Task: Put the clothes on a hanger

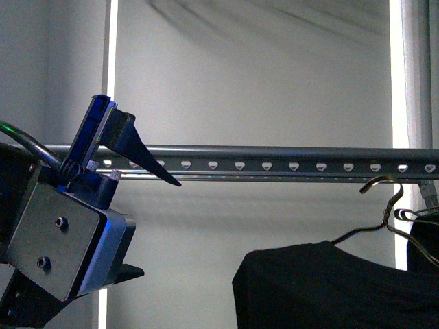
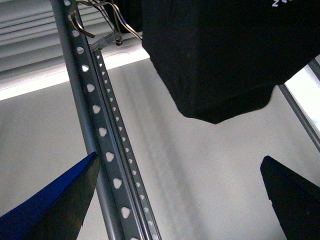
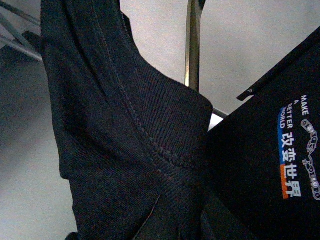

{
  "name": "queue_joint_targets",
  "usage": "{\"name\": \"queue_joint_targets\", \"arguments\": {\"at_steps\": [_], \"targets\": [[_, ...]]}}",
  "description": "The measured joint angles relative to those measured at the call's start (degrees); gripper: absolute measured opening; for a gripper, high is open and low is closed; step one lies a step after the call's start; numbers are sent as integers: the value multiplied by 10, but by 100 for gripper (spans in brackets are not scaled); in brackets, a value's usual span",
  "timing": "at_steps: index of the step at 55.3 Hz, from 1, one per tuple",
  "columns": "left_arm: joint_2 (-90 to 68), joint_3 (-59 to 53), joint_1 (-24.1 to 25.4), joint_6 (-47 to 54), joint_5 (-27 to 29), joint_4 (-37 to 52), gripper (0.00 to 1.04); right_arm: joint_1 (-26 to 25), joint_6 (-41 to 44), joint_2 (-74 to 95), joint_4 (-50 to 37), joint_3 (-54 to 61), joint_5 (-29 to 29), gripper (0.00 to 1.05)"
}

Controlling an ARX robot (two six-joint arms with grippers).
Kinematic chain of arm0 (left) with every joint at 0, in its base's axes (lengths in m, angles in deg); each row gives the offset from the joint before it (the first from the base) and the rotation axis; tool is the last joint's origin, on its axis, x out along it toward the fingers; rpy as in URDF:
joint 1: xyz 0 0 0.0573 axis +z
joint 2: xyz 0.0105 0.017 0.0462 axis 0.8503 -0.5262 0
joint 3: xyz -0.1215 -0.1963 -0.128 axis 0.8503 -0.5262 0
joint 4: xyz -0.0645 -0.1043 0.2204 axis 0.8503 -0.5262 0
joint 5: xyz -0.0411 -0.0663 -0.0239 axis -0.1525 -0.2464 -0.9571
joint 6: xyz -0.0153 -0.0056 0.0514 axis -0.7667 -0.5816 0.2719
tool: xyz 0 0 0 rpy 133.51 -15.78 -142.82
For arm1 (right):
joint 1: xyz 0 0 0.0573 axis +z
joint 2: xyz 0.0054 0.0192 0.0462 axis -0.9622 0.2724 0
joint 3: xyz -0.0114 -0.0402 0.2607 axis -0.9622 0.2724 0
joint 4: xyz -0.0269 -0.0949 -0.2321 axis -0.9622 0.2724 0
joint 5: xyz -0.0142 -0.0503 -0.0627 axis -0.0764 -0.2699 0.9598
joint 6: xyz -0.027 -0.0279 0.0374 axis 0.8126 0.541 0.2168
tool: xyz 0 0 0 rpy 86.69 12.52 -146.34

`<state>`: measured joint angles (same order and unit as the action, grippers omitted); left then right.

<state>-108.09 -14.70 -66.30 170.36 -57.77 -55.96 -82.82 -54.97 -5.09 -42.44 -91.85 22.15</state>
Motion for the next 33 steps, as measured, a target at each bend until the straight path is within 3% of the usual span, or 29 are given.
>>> {"name": "queue_joint_targets", "arguments": {"at_steps": [8,12,14,21,28,33], "targets": [[0,0,1,-1,6,1,98,0,-11,-1,0,-5,7,3],[24,7,31,-229,159,87,98,1,-11,-1,0,-10,9,3],[39,23,33,-343,196,91,98,2,-8,-1,0,-14,14,3],[51,64,13,-640,214,69,98,3,-5,-1,-2,-14,34,3],[11,118,-11,-805,218,43,98,23,1,-5,-9,-19,36,3],[-55,193,4,-947,307,42,98,30,5,-4,-14,-33,53,3]]}}
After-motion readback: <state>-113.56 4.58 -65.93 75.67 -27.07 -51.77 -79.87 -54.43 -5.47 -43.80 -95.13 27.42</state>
